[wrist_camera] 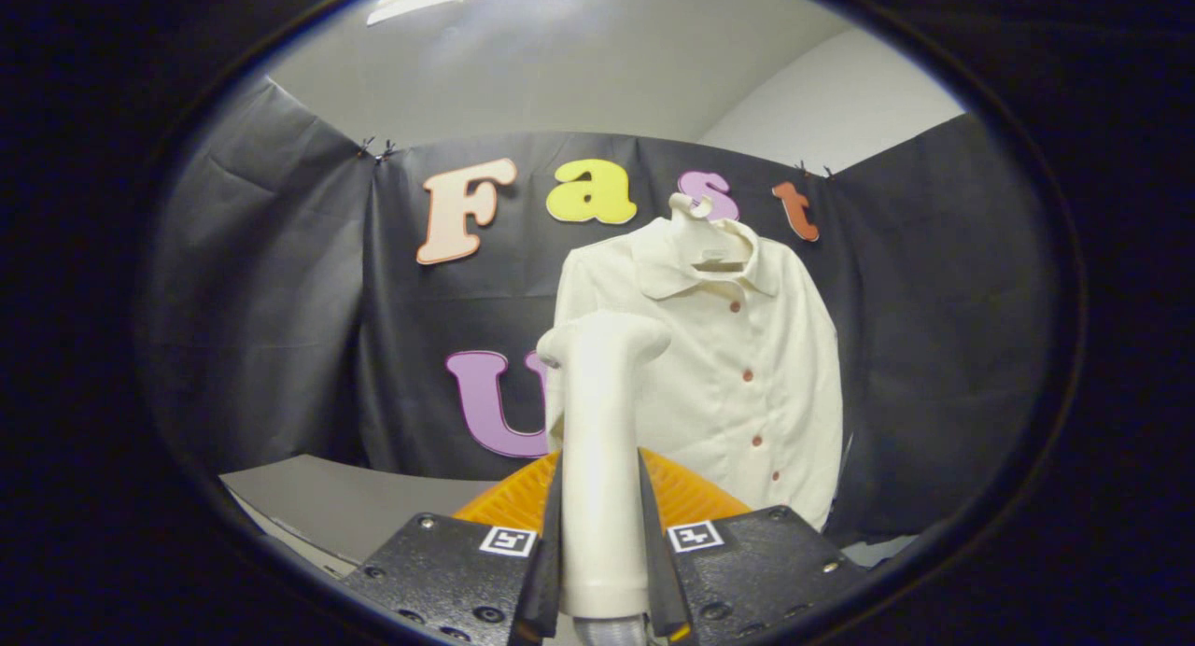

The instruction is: Iron the clothes twice with a garment steamer, once on the left side and once on the right side.

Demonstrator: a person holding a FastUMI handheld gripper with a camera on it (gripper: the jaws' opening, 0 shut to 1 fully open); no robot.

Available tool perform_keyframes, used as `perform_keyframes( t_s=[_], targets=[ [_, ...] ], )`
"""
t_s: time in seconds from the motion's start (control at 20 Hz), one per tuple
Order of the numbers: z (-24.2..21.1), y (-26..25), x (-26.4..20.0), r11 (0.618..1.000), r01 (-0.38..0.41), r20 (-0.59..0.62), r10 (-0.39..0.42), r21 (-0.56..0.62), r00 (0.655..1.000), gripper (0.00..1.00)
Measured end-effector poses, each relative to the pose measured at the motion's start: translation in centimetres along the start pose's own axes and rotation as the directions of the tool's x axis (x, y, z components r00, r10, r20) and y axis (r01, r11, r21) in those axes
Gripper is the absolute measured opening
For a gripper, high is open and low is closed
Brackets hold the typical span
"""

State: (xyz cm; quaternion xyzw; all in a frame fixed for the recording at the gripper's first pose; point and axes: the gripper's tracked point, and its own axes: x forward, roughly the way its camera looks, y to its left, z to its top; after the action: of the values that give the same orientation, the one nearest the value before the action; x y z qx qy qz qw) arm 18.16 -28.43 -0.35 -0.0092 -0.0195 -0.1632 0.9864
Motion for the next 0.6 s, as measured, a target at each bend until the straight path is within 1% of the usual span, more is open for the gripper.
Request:
perform_keyframes(
  t_s=[0.1, 0.25, 0.35, 0.5, 0.6],
  targets=[
    [0.3, -0.9, 0.9, 1.0, 0.005, 0.011, -0.005, 0.009, 1.0, 0.37],
    [1.0, -1.2, 2.3, 0.999, -0.021, 0.031, 0.02, 0.042, 0.999, 0.37],
    [0.8, -2.0, 3.2, 0.999, -0.014, 0.036, 0.013, 0.037, 0.999, 0.37],
    [-0.5, -3.2, 4.3, 0.999, -0.002, 0.032, 0.001, 0.044, 0.999, 0.37],
    [-2.1, -4.2, 5.1, 0.999, -0.001, 0.0, 0.001, 0.052, 1.0, 0.37]
  ],
)
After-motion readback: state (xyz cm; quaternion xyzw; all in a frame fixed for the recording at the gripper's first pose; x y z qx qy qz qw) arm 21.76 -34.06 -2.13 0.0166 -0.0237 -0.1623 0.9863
